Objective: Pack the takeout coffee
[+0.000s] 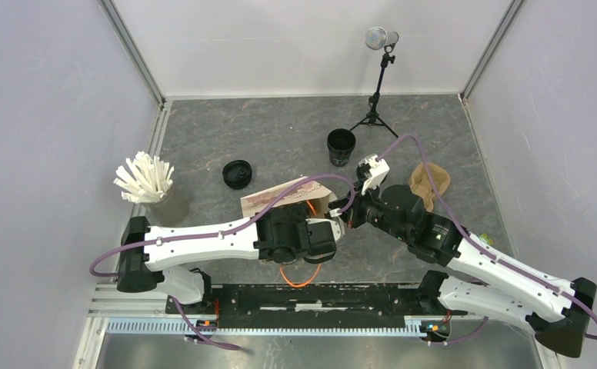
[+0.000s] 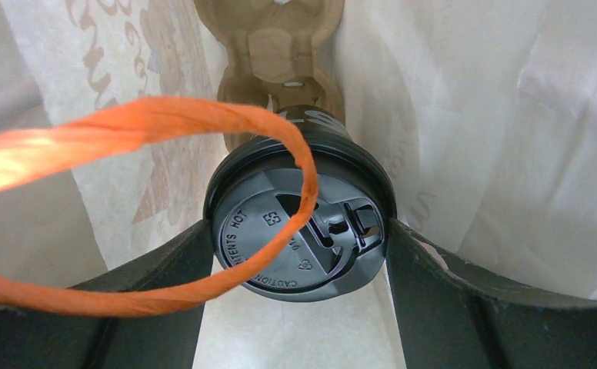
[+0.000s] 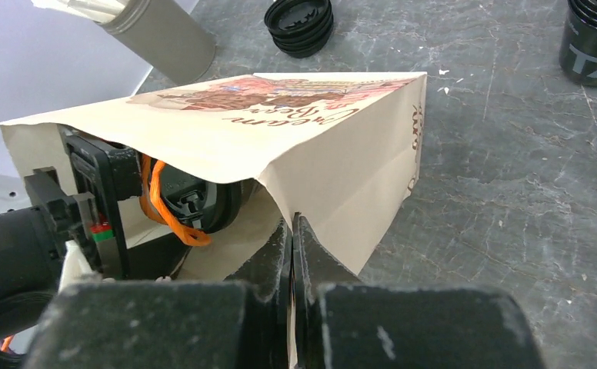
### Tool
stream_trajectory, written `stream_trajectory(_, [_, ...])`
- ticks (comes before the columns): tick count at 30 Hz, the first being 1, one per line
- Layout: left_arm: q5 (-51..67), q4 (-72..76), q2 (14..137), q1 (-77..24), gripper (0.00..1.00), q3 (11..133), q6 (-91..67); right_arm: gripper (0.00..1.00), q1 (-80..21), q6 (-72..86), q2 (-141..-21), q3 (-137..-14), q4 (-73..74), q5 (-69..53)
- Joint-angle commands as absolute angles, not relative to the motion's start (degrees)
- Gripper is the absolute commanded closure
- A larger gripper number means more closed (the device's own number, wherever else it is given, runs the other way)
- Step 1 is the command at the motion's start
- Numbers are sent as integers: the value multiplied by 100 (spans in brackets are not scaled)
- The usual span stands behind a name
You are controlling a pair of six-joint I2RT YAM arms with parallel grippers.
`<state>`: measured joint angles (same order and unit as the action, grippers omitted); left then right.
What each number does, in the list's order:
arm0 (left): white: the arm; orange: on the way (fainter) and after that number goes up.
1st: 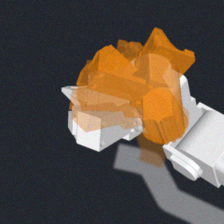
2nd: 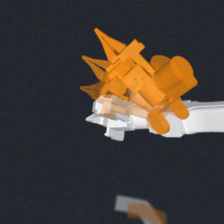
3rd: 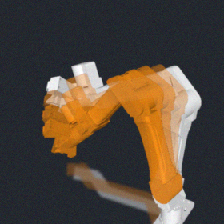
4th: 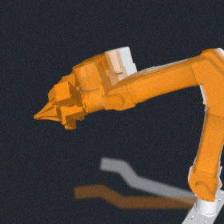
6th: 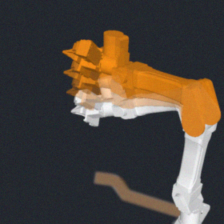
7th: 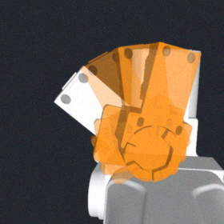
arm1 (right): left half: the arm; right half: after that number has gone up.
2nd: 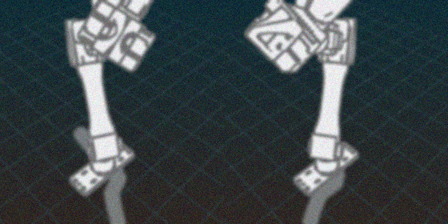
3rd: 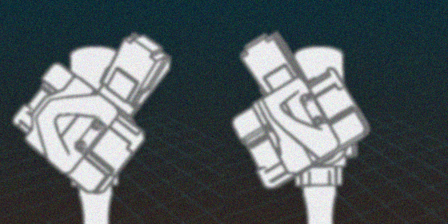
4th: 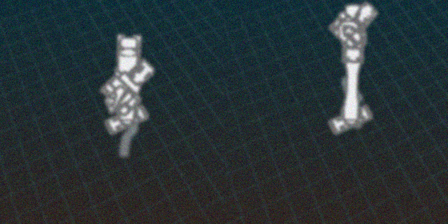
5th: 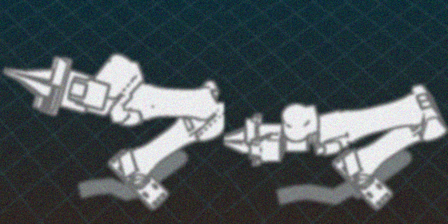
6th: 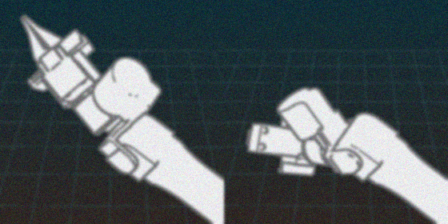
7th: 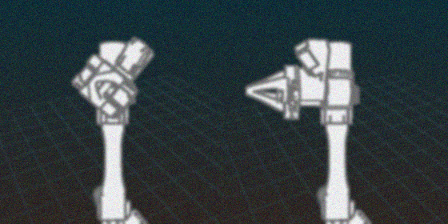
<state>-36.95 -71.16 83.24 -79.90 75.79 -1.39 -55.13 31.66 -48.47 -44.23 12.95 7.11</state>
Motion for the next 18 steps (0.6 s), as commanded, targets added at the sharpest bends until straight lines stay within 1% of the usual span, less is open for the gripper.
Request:
stream_trajectory(1, [-3864, -6789, 8057, -8013, 49, 7344, 226, 100, -5588, 3377, -4722, -4421, 1164, 709])
stream_trajectory(4, [-4035, -6658, 8012, -8016, 49, 7108, 408, 100, -5582, 3329, -4676, -4369, 1221, 658])
stream_trajectory(8, [-3909, -6149, 7770, -8015, 49, 6847, 556, 100, -5581, 3326, -4595, -4267, 1204, 611])
stream_trajectory(13, [-4365, -6304, 8069, -8015, 48, 6778, 574, 100, -5581, 3300, -4592, -4280, 1265, 598])
stream_trajectory(18, [-4603, -5975, 7961, -8016, 48, 6676, 830, 100, -5581, 3330, -4590, -4331, 1396, 643])
